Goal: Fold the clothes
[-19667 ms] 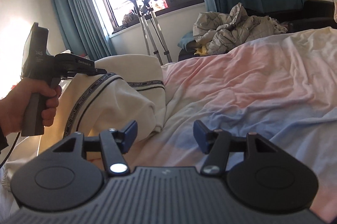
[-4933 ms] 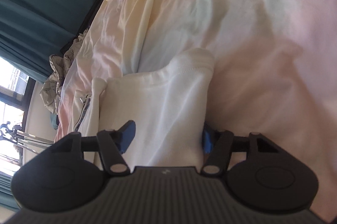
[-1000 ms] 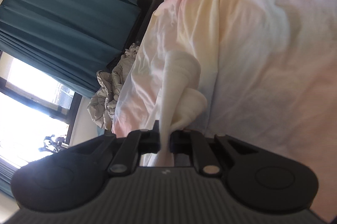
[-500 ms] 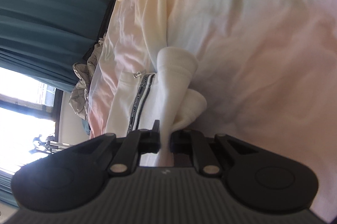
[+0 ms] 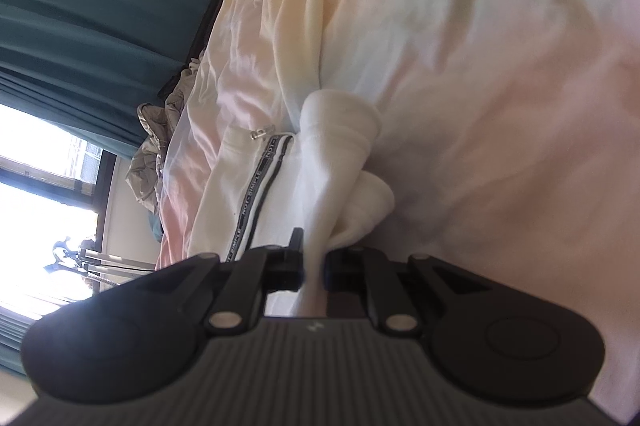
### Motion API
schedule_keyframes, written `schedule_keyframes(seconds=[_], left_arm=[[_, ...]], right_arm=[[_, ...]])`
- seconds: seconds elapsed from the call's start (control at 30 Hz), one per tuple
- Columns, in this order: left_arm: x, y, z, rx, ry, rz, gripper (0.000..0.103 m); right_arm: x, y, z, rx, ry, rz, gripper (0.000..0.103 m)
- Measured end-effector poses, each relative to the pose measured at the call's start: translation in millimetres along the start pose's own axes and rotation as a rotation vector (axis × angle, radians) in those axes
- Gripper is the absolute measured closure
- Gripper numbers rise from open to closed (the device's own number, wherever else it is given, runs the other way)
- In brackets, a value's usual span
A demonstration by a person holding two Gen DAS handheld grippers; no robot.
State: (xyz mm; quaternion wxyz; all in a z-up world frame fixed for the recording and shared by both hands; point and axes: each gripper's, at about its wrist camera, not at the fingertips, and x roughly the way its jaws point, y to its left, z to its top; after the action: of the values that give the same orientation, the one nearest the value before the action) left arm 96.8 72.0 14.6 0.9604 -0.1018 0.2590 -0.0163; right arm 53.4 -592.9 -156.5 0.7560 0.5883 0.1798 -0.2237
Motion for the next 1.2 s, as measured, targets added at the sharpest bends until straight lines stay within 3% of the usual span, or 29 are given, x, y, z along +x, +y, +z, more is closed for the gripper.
schedule_keyframes(seconds=[0.13, 0.3, 0.47, 0.57, 0.77, 1.0, 1.2], left_arm=[[24, -49, -16, 0.102, 0.027, -0.064, 0.024], [64, -90, -46, 0.221, 0.080, -0.088, 0.024], [90, -96, -67, 0.276, 0.139, -0.083, 0.024], [101, -92, -76, 0.283, 0.176, -0.077, 0.024], [105, -89, -84, 0.312, 0.177, -0.073, 0.022], [90, -75, -61, 0.234, 0.127, -0.114, 0.022], [67, -56, -38, 0.175, 0.024, -0.111, 0.022]], right_arm=[[0, 5, 0, -0.042, -0.006, -0.005, 0.093], [0, 12, -2, -0.109, -0.022, -0.007, 0.093], [0, 21, -5, -0.178, -0.049, -0.014, 0.093], [-4, 37, -10, -0.275, -0.090, -0.010, 0.093], [-24, 94, -36, -0.513, -0.217, 0.052, 0.093], [-55, 175, -108, -0.879, -0.313, 0.205, 0.093], [-74, 219, -206, -1.098, -0.264, 0.379, 0.093]])
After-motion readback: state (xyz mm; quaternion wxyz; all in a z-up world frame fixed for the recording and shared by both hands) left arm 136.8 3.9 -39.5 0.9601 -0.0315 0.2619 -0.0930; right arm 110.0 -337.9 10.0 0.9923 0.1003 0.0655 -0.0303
